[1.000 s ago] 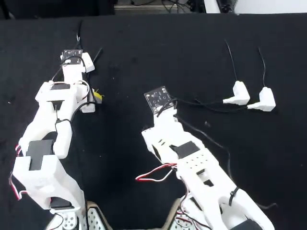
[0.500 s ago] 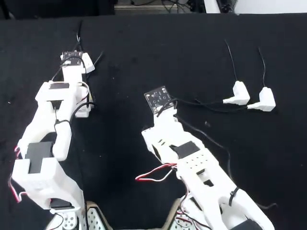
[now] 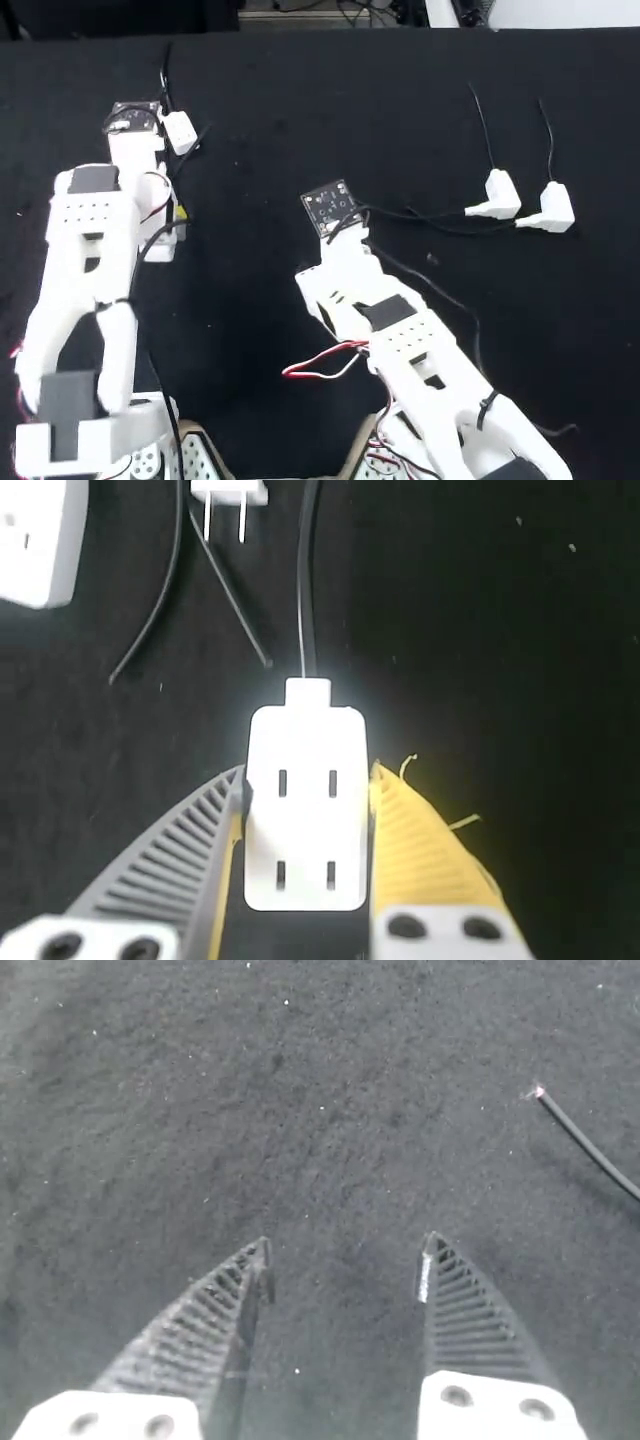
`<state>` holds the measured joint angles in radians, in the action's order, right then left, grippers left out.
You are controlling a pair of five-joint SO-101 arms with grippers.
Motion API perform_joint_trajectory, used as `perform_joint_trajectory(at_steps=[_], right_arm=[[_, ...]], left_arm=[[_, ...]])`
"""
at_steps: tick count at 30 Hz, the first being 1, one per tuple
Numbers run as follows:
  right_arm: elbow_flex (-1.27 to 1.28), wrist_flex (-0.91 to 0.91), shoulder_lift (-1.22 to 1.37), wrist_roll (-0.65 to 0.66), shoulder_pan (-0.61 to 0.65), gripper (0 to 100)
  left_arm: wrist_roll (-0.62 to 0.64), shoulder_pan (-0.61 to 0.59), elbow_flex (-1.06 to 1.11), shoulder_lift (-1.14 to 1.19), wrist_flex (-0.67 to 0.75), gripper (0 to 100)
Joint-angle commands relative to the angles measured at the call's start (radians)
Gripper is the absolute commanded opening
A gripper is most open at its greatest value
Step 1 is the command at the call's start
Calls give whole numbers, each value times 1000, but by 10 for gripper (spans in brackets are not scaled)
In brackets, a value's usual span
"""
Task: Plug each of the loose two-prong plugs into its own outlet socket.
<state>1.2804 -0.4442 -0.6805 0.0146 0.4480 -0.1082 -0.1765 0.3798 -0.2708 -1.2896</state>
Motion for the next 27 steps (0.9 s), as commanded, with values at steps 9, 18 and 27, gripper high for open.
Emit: perform_joint_trajectory(at_steps=[9,18,27], right_arm=[[-4,18,-27,-9,9,222],[-4,18,-27,-9,9,222],[-4,18,-27,-9,11,222]], left_arm=[[-374,-5,236,-279,-147,30],[-448,-12,691,-351,364,119],[-364,-15,584,-356,192,214]])
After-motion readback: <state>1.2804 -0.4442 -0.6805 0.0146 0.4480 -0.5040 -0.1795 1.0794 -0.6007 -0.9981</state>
